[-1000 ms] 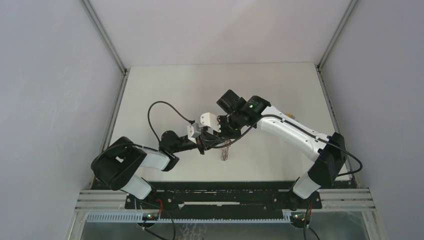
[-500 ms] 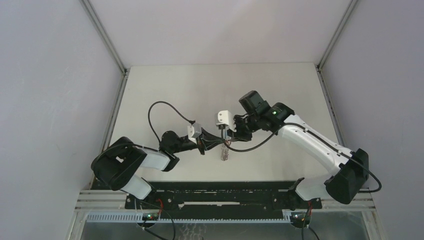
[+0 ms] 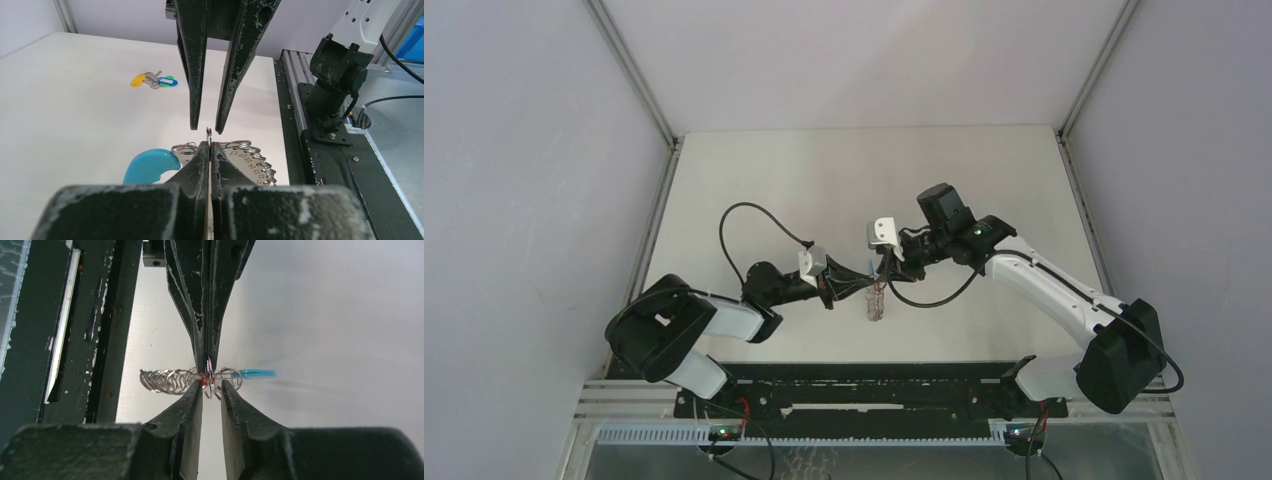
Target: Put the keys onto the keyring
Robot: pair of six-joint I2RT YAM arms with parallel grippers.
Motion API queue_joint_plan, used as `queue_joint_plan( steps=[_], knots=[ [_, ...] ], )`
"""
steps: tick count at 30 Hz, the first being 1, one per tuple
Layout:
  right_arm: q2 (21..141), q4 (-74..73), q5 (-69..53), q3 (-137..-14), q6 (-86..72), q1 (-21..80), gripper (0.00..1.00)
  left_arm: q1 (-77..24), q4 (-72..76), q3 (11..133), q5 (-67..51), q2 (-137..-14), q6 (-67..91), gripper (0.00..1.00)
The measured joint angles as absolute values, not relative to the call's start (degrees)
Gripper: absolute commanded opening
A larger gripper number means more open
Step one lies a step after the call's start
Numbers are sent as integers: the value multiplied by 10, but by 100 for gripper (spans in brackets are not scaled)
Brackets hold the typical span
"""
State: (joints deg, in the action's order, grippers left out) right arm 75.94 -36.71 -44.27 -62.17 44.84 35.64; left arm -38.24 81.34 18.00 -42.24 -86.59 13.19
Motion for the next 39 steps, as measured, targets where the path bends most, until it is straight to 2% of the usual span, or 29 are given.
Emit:
queue_joint_plan(
  steps=[15,16,19,21,22,24,28,39],
  knots=[
    [792,-342,-499,-622,450,347,13,-382,807,180,-423,-862,135,0],
    [794,-342,-501,-622,451,346,12,-382,805,180,-423,-862,135,0],
    [800,-346,-504,-622,455,346,0,-382,800,180,-422,-862,135,0],
    [802,-349,-503,-621,457,346,0,-382,795,180,-422,-862,134,0],
    [803,-350,-503,-621,457,346,0,-382,794,180,-422,-862,134,1],
    [803,-351,-499,-621,457,346,0,-382,793,180,-422,-862,134,10],
    [798,-360,-461,-622,451,360,0,-382,795,180,-418,-862,134,22],
    [803,-476,-301,-713,441,424,0,-382,806,180,-415,-862,134,31]
  ],
)
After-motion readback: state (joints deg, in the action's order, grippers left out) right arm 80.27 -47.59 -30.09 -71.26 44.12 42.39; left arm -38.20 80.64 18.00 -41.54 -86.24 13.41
